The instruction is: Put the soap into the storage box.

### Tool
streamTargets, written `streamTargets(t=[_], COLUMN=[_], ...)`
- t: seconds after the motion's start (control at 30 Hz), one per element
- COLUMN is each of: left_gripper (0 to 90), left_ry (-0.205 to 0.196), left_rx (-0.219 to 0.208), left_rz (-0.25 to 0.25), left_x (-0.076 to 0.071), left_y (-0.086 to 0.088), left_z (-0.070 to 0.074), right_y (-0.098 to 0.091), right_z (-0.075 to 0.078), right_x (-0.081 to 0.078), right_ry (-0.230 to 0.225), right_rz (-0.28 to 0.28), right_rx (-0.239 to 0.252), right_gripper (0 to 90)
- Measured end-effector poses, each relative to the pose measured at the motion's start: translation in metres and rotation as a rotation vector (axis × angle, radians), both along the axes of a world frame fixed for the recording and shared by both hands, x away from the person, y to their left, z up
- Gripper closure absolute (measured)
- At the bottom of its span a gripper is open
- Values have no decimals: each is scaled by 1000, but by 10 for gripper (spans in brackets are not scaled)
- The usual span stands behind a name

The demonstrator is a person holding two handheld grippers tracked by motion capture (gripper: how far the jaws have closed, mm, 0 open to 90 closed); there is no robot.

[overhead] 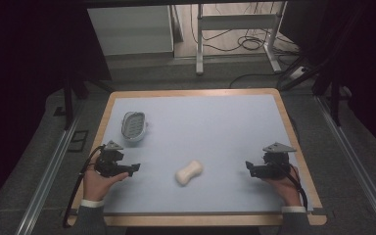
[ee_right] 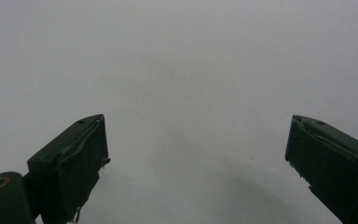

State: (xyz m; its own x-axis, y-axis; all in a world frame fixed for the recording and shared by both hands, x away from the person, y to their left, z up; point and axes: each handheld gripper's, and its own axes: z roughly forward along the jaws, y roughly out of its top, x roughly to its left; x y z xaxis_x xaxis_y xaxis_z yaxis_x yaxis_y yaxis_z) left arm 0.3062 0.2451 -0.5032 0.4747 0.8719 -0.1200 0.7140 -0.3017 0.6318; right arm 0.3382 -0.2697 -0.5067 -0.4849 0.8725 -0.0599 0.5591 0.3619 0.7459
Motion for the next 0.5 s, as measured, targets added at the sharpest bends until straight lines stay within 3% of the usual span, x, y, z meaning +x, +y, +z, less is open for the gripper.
streamTargets(t=[0.4, 0.5], left_gripper=[197, 205], left_ry=[5, -22], left_rx=[11, 22], left_rz=[-5, 12], left_x=[3, -1], left_y=[-1, -4], left_z=[-2, 1], right_y=[-7, -10], right_z=[3, 3], right_x=[-8, -8], right_ry=[0, 4], right_rz=[-26, -16], right_rx=[31, 66], right_gripper=[75, 75])
